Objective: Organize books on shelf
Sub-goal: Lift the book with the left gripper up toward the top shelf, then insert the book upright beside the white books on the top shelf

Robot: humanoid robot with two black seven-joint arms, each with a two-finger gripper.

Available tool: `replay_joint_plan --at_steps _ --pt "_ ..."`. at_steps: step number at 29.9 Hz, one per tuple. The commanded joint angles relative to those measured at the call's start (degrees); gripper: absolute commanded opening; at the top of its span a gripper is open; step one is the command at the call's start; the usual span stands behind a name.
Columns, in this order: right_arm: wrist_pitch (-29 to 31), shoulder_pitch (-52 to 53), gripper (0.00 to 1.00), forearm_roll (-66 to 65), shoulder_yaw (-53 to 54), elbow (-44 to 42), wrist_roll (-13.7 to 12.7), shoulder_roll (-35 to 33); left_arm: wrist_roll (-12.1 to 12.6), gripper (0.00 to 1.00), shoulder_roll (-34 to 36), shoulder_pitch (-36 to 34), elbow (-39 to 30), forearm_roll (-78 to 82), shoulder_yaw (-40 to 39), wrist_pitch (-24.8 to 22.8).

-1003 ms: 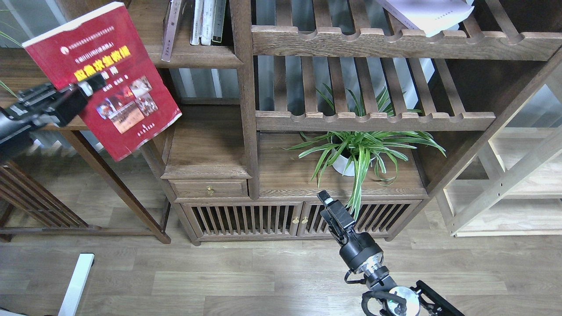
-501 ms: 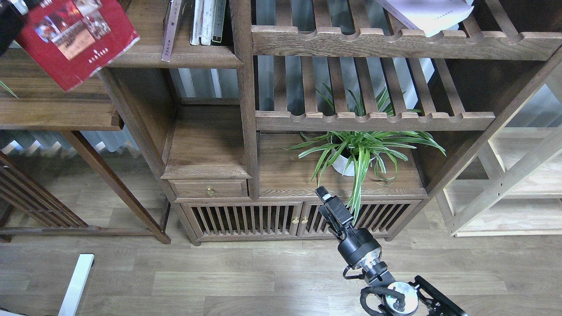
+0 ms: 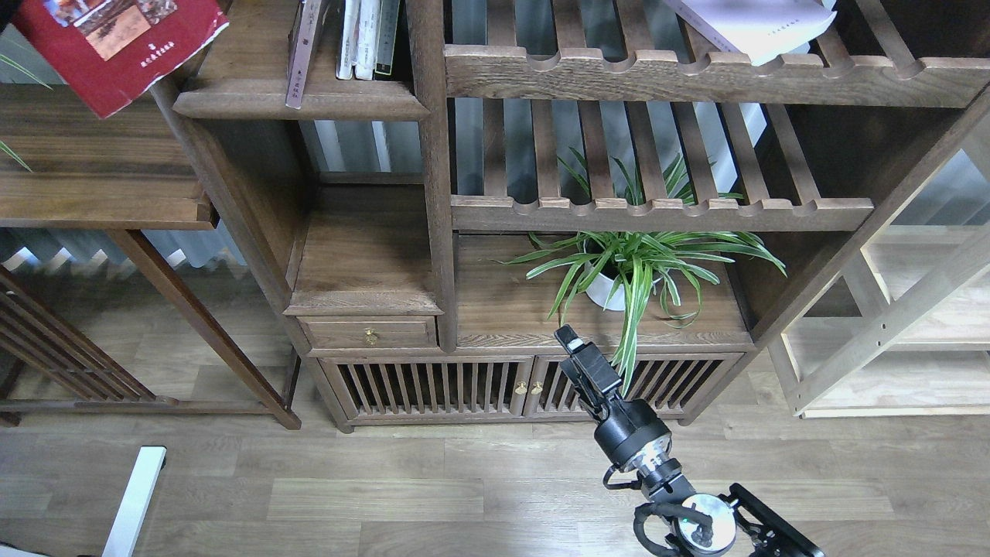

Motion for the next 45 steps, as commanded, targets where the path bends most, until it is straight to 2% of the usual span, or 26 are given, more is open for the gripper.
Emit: replay_joint_plan --at_steps 1,5,9,17,32,45 --pt "0.00 -0.01 0.99 0.09 -0.03 0.14 0.00 0.00 0.00 0.03 -1.85 -3.06 1.12 0.35 3.34 0.00" --pt "0.00 -0.01 0.99 0.09 0.06 0.23 0.00 0.00 0.00 0.05 -1.85 -5.43 1.73 0.35 6.86 0.00" --pt "0.00 -0.09 0.99 0.09 0.23 0.32 0.09 0.00 0.00 0.03 -2.20 -8.77 6.64 0.27 10.11 0.00" --pt "0.00 -0.36 0.99 0.17 0.85 0.41 0.09 0.00 0.00 0.03 -2.99 -13.17 11.75 0.27 12.23 0.00" --pt "0.00 -0.80 0.99 0.17 1.03 1.11 0.09 0.00 0.00 0.03 -8.70 -24.24 23.26 0.44 21.71 0.00" --pt "0.00 -1.41 0.99 0.17 1.29 2.16 0.09 0.00 0.00 0.03 -13.97 -29.43 32.92 0.44 23.04 0.00"
